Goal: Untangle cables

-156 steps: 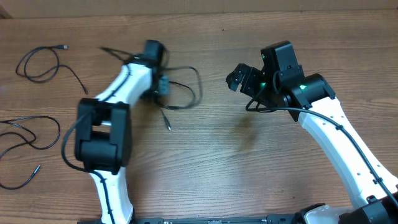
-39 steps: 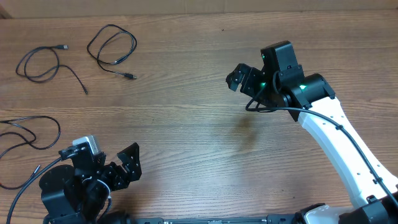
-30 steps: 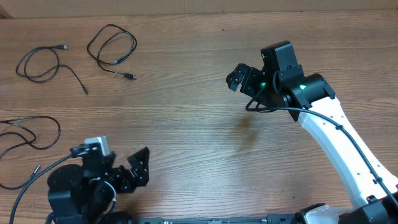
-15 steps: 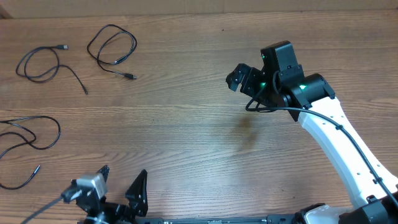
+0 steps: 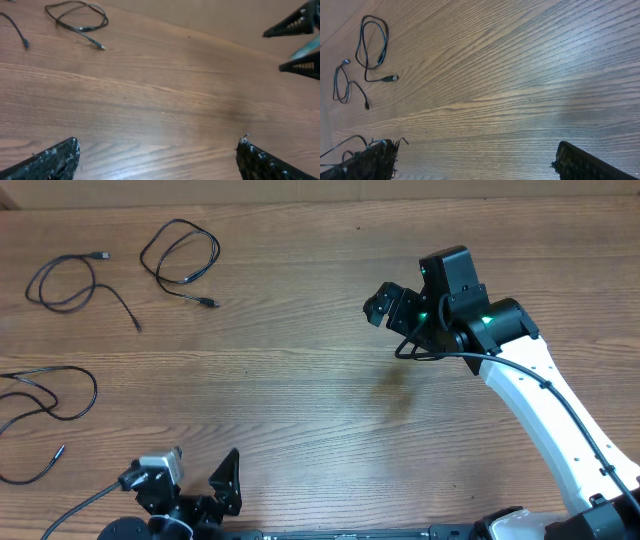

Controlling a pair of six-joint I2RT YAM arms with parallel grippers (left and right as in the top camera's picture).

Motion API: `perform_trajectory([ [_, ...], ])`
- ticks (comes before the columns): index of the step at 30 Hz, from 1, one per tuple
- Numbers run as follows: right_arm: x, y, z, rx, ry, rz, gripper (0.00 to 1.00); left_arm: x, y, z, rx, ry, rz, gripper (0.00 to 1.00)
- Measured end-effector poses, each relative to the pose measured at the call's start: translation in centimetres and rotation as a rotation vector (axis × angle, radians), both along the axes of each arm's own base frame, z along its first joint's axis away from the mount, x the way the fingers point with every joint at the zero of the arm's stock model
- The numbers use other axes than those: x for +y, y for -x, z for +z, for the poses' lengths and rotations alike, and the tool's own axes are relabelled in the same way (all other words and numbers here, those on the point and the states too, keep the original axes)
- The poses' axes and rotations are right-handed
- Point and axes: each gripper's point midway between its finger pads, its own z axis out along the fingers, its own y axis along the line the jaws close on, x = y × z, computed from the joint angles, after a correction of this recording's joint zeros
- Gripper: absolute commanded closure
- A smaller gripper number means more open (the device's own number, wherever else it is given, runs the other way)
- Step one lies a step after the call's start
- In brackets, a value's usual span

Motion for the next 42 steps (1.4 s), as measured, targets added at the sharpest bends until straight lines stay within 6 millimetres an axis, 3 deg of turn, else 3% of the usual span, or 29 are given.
perform_trajectory([
  [7,0.0,0.0,0.0,0.000,0.000,-0.001,0.00,0.1,-3.3,1.0,-0.147,-0.041,0.002,0.00],
  [17,0.0,0.0,0.0,0.000,0.000,-0.001,0.00,0.1,-7.7,-1.4,-0.283,-0.123,-0.009,0.01],
  [29,0.0,0.0,0.0,0.000,0.000,0.000,0.00,0.0,-9.7,-2.9,-0.420,-0.268,-0.034,0.00],
  [38,0.0,0.0,0.0,0.000,0.000,-0.001,0.00,0.2,-10.3,-5.6,-0.398,-0.336,-0.043,0.00],
  [42,0.0,0.0,0.0,0.000,0.000,0.000,0.00,0.3,-10.3,-5.9,-0.394,-0.349,-0.036,0.00],
])
